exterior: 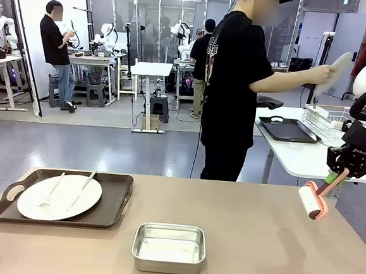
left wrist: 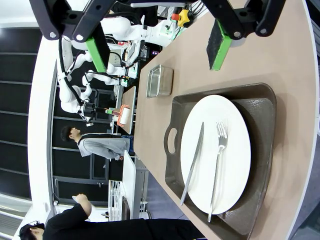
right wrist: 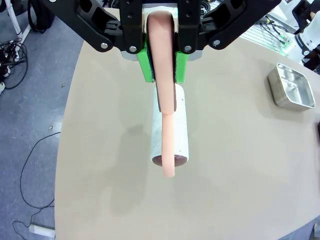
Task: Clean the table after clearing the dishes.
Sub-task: Place the Lint Roller back on top of the Airtight Container.
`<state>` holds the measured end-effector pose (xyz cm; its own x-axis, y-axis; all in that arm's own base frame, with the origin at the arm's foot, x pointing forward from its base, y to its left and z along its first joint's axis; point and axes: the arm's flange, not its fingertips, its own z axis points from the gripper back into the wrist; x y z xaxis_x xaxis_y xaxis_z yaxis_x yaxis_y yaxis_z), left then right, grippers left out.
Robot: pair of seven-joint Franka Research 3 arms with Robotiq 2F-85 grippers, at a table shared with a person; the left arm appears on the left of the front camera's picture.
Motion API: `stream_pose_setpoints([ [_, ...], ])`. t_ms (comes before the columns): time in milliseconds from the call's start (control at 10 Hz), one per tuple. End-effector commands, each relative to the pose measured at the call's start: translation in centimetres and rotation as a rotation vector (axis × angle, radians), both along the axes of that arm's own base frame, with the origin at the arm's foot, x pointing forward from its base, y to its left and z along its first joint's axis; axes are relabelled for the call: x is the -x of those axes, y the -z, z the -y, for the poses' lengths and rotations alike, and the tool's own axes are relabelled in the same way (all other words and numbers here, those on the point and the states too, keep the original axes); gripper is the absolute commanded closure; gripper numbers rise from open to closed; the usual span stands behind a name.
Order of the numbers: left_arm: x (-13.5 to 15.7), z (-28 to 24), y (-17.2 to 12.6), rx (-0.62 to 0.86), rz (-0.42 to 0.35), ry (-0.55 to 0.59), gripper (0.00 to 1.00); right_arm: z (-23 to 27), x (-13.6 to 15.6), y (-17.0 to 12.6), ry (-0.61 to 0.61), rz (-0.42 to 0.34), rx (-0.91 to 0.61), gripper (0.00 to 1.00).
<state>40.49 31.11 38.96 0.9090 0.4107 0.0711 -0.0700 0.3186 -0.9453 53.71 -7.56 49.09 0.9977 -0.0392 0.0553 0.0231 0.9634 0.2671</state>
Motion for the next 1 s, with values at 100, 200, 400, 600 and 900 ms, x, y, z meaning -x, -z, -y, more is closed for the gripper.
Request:
stream_pose_setpoints([
  [100,0.3,-0.1,-0.1,0.001,0.003,-0.003,0.0,-0.1,0.1,-0.2,-0.019,0.005,-0.012,0.78],
  [200,0.3,-0.1,-0.1,0.001,0.003,-0.003,0.0,0.0,0.0,0.0,0.0,0.0,0.0,0.78],
  [400,0.3,-0.1,-0.1,0.001,0.003,-0.003,0.0,-4.0,0.3,-3.0,-0.187,0.086,0.191,0.78],
  [600,0.3,-0.1,-0.1,0.001,0.003,-0.003,0.0,-7.6,1.5,-5.5,-0.334,0.108,0.262,0.78],
  [900,0.3,-0.1,-0.1,0.001,0.003,-0.003,0.0,-15.8,2.8,-7.2,-0.629,0.111,0.273,0.78],
])
